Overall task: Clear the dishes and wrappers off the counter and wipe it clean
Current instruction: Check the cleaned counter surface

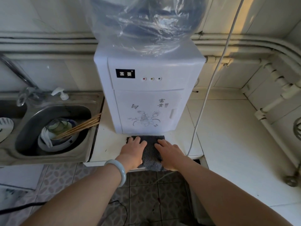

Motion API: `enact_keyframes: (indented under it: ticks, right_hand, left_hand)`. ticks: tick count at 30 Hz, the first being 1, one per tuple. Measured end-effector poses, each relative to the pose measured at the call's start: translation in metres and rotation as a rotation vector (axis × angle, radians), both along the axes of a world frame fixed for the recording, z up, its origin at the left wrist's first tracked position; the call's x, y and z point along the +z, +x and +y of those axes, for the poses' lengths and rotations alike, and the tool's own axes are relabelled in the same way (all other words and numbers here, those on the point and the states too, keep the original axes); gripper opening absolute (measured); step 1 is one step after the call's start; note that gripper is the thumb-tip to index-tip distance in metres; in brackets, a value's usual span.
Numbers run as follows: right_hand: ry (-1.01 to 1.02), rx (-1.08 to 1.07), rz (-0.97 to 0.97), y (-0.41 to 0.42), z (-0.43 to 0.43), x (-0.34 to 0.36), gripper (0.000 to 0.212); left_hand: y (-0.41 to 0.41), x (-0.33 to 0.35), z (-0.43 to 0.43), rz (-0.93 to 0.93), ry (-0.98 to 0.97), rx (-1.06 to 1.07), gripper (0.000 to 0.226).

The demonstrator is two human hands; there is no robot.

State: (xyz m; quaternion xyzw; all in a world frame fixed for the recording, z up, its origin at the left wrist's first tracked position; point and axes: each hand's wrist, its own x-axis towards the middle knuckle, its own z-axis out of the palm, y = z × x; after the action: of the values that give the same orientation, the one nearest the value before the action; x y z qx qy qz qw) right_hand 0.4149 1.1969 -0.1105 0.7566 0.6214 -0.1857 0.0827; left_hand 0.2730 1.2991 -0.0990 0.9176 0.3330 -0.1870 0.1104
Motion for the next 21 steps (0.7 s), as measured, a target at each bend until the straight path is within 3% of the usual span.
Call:
enact_keyframes:
  ticks: [6, 10, 14, 18, 21]
  right_hand:
    - [0.146, -0.159, 0.069, 0.009, -0.047, 0.006, 0.066]
    - [0.189, -0.387, 0.048, 0.041, -0.109, 0.008, 0.056]
    - [0.088, -0.517, 0.030, 0.070, -0.167, 0.017, 0.052]
    - [-0.045, -0.617, 0.125, 0.081, -0.226, 0.016, 0.050]
    - [-0.019, -0.683, 0.219, 0.083, -0.261, 0.004, 0.053]
  left_hand:
    - [0.006, 0.005, 0.001, 0.073, -0.113, 0.065, 0.068]
    - [0.037, 0.022, -0.023, 0.171, -0.052, 0.102, 0.055]
    - [0.090, 0.041, -0.071, 0.045, 0.017, -0.013, 0.044]
    - [0.135, 0.040, -0.125, -0.156, -0.096, -0.156, 0.021]
    - [0.157, 0.033, -0.155, -0.243, -0.215, -0.215, 0.021]
